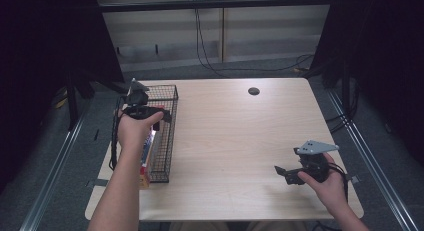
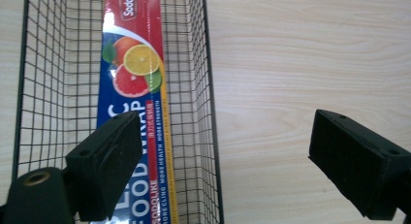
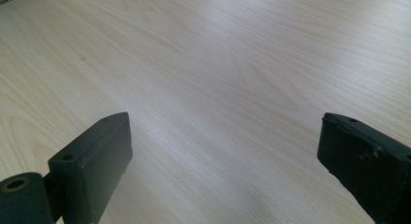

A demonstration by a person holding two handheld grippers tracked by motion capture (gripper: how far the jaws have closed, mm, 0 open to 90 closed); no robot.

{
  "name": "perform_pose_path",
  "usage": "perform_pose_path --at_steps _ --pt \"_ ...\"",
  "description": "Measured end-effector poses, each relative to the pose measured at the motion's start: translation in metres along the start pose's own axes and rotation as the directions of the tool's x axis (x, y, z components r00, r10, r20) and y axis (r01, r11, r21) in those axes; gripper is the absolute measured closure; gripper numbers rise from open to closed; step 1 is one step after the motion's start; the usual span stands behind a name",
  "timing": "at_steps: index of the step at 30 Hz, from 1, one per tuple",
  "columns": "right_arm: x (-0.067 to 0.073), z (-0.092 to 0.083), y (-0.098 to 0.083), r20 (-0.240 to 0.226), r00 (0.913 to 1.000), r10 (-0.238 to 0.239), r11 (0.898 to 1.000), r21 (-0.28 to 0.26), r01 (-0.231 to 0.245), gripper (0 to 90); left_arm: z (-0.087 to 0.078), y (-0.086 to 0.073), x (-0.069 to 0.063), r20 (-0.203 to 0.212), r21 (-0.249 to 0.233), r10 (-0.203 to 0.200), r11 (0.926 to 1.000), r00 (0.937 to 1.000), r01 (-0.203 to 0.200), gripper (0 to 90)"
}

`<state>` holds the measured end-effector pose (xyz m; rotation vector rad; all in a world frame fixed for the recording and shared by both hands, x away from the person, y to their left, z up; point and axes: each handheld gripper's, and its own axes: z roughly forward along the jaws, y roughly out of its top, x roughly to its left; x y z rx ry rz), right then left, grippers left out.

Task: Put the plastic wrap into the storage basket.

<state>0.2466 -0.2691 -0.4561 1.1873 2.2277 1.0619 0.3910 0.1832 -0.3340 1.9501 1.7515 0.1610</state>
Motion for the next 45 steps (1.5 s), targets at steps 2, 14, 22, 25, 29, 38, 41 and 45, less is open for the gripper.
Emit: perform_pose_path --at_steps 2,14,22,25,29,38,41,45 --pt "0.0 0.0 0.0 -0.001 1.0 0.0 1.0 0.0 0.0 5.3 0.0 0.0 -0.003 0.006 0.0 0.006 1.0 1.0 -0.006 12.1" --pt "0.0 0.0 0.001 -0.003 1.0 0.0 1.0 0.0 0.0 5.4 0.003 0.0 -0.026 0.072 -0.01 0.062 0.9981 0.9955 -0.061 12.2" --pt "0.0 0.0 0.0 -0.003 1.0 0.001 1.0 0.002 -0.001 5.4 0.007 -0.002 -0.04 0.103 -0.003 0.101 0.9949 0.9896 -0.101 11.9" --pt "0.0 -0.001 0.0 -0.004 1.0 0.0 1.0 0.0 0.0 5.3 0.008 -0.002 -0.043 0.111 -0.004 0.107 0.9942 0.988 -0.107 12.0" --pt "0.0 -0.001 0.0 -0.005 1.0 -0.003 1.0 0.001 0.003 5.3 0.009 -0.004 -0.051 0.126 -0.01 0.126 0.992 0.984 -0.126 12.0" --pt "0.0 -0.001 0.0 -0.005 1.0 0.002 1.0 0.001 -0.002 5.3 0.015 -0.009 -0.069 0.17 -0.03 0.177 0.9842 0.9693 -0.174 12.3" --pt "-0.001 -0.001 0.0 -0.007 1.0 -0.001 1.0 0.002 0.001 5.3 0.019 -0.012 -0.075 0.189 -0.033 0.19 0.9817 0.9633 -0.187 12.3" --pt "-0.001 -0.001 0.0 -0.007 1.0 0.001 1.0 0.003 -0.001 5.3 0.022 -0.014 -0.079 0.197 -0.03 0.207 0.9782 0.9581 -0.206 12.3"
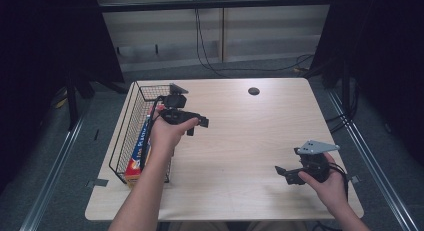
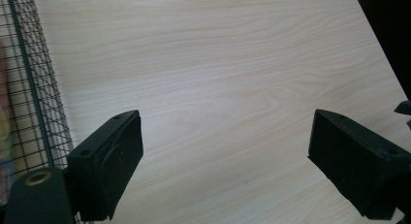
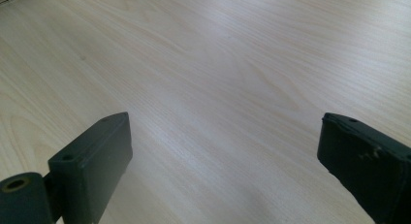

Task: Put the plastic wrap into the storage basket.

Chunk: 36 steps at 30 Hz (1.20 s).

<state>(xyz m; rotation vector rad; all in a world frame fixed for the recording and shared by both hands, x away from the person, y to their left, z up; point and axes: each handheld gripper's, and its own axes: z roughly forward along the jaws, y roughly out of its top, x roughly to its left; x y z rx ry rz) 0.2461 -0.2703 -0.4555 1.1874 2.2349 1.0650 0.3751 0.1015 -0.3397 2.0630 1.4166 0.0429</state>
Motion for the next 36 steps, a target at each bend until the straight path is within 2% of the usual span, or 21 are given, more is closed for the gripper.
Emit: perform_pose_path --at_steps 13,16,26,36 --pt "0.0 0.001 0.0 0.0 1.0 -0.008 1.0 0.002 0.008 5.3 0.016 -0.008 -0.013 0.036 -0.004 0.028 0.9996 0.999 -0.028 12.9" --pt "0.001 0.001 0.0 -0.001 1.0 -0.006 1.0 0.003 0.006 5.3 0.019 -0.011 -0.017 0.043 -0.011 0.048 0.9988 0.9979 -0.048 12.9" --pt "0.001 0.0 0.0 -0.004 1.0 -0.008 1.0 0.001 0.008 5.3 0.033 -0.02 -0.02 0.067 -0.001 0.05 0.9987 0.9965 -0.05 13.0" --pt "0.002 0.001 0.001 -0.005 0.9999 -0.013 1.0 0.004 0.013 5.4 0.04 -0.026 -0.028 0.106 -0.003 0.076 0.9971 0.9914 -0.076 12.9"
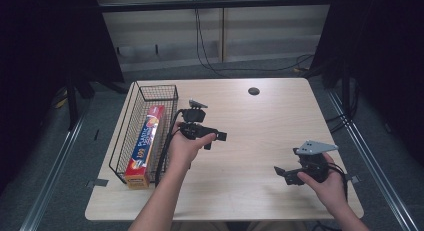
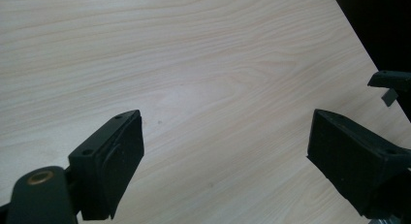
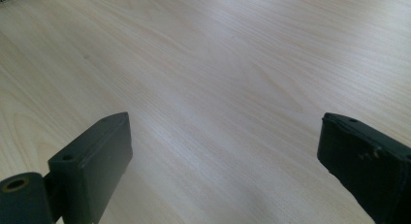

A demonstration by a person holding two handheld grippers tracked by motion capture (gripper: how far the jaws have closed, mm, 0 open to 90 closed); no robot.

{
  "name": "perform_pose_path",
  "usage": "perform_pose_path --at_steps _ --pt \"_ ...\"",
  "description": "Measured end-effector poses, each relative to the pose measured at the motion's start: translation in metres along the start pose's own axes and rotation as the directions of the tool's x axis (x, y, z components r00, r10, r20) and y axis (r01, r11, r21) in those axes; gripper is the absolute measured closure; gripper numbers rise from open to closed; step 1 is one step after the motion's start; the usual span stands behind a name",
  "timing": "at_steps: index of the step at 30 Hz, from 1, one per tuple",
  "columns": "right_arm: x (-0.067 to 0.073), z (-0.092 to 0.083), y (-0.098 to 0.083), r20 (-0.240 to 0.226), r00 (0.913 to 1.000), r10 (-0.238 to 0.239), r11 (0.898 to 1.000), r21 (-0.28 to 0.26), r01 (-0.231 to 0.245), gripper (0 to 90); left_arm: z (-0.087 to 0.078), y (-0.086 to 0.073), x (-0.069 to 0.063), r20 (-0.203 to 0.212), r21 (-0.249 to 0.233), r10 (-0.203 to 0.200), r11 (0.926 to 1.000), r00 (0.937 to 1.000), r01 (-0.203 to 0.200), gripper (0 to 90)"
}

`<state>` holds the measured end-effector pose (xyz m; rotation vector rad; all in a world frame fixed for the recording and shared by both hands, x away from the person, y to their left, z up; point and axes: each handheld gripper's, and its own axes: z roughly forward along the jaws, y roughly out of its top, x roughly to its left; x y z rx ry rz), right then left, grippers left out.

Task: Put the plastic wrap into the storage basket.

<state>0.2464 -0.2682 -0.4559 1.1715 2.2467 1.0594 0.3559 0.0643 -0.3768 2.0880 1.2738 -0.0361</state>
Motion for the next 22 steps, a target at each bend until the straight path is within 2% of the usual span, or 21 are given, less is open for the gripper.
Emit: perform_pose_path --at_steps 11,16,17,18,22 --pt "0.0 0.0 0.0 -0.005 1.0 -0.003 1.0 -0.002 0.003 5.3 0.013 -0.013 -0.004 0.012 -0.005 0.027 0.9996 0.9996 -0.027 13.0" --pt "0.0 0.001 0.0 -0.005 1.0 -0.004 1.0 0.002 0.004 5.4 0.023 -0.023 -0.004 0.021 -0.013 0.009 0.9999 0.9997 -0.009 12.7" --pt "0.0 0.001 0.001 -0.006 1.0 0.0 1.0 0.006 0.0 5.3 0.024 -0.025 -0.003 0.023 0.0 0.03 0.9995 0.9993 -0.03 12.7" --pt "0.0 0.002 0.0 -0.003 1.0 -0.005 1.0 0.007 0.005 5.3 0.028 -0.03 -0.002 0.033 -0.006 0.019 0.9998 0.9993 -0.019 12.6" --pt "0.0 0.003 0.0 -0.011 0.9999 -0.007 1.0 0.01 0.007 5.3 0.033 -0.035 -0.001 0.03 -0.004 0.028 0.9996 0.9992 -0.027 12.1"
